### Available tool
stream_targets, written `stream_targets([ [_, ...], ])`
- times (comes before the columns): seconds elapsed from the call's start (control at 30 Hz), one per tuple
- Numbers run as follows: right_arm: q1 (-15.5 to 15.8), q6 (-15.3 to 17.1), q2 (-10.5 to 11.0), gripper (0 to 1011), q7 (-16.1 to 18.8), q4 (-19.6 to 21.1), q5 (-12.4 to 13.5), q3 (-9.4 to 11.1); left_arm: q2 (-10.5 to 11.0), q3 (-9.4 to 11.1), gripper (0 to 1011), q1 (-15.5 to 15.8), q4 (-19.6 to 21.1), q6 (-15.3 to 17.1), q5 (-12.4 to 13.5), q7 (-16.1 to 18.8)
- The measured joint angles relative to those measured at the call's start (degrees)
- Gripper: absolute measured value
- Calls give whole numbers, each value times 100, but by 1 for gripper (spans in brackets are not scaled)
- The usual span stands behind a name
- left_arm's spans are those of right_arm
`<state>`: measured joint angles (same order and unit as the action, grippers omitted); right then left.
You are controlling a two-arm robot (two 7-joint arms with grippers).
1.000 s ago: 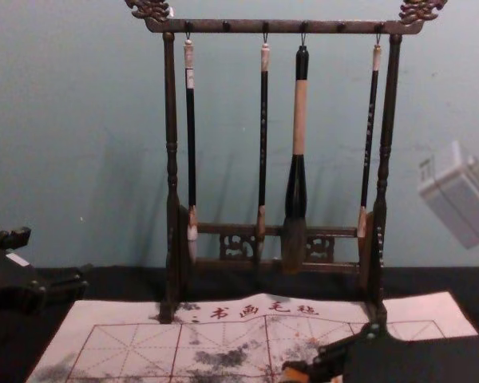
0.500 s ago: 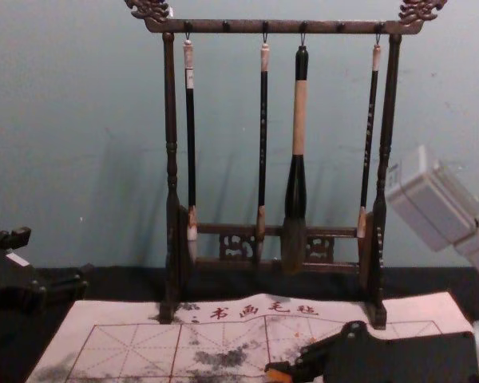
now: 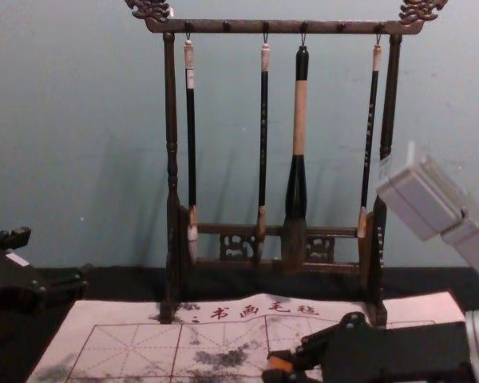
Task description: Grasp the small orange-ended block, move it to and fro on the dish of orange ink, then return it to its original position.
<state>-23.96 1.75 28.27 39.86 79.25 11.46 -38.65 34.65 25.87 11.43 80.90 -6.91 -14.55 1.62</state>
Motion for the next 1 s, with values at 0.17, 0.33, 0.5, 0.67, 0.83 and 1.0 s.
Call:
stream_targets([
  [0.17, 2, 22, 17, 104, -26, -21, 9, 42, 0, 0, 1001, 0, 0, 0, 0, 0],
  [0.33, 29, 36, 50, 104, -54, -37, 45, 101, 0, 0, 1001, 0, 0, 0, 0, 0],
  [0.5, 91, 64, 116, 104, -65, -7, 116, 178, 0, 0, 1001, 0, 0, 0, 0, 0],
  [0.67, 183, 89, 206, 104, -60, 103, 183, 232, 0, 0, 1001, 0, 0, 0, 0, 0],
  [0.83, 269, 114, 287, 104, -29, 242, 236, 251, 0, 0, 1001, 0, 0, 0, 0, 0],
  [1.0, 342, 131, 365, 104, 25, 399, 276, 237, 0, 0, 1001, 0, 0, 0, 0, 0],
])
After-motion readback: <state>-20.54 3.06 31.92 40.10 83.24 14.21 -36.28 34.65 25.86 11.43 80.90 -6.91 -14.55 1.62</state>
